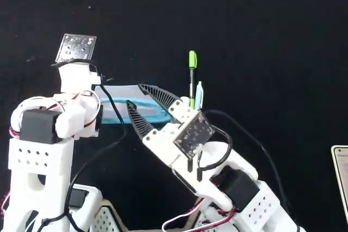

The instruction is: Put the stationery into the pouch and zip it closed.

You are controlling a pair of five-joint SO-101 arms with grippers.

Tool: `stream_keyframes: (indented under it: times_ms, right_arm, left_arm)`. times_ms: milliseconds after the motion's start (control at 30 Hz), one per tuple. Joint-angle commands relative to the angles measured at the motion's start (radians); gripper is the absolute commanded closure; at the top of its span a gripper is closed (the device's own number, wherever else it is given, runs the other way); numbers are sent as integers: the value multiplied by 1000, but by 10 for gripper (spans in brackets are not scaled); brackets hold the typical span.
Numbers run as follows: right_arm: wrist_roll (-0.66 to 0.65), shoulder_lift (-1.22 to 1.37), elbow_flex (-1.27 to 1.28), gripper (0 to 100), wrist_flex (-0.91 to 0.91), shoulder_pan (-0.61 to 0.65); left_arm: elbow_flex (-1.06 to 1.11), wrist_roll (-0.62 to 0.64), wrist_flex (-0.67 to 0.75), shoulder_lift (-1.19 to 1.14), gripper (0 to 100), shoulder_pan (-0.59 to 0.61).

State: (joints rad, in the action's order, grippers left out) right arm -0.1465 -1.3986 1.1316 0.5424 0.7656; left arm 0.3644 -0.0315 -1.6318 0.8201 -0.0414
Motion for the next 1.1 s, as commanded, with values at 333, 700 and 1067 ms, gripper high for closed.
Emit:
stream_keyframes:
  times_ms: [333,700,1067]
  right_arm:
    - [-6,-16,-182,860,270,-640]
    - [150,223,-22,840,278,-678]
    - [419,751,-36,839,-29,-506]
  left_arm:
    - [-16,-5,2,8,970,-15]
    - [-25,-5,9,15,970,173]
    - [-19,-5,9,15,970,189]
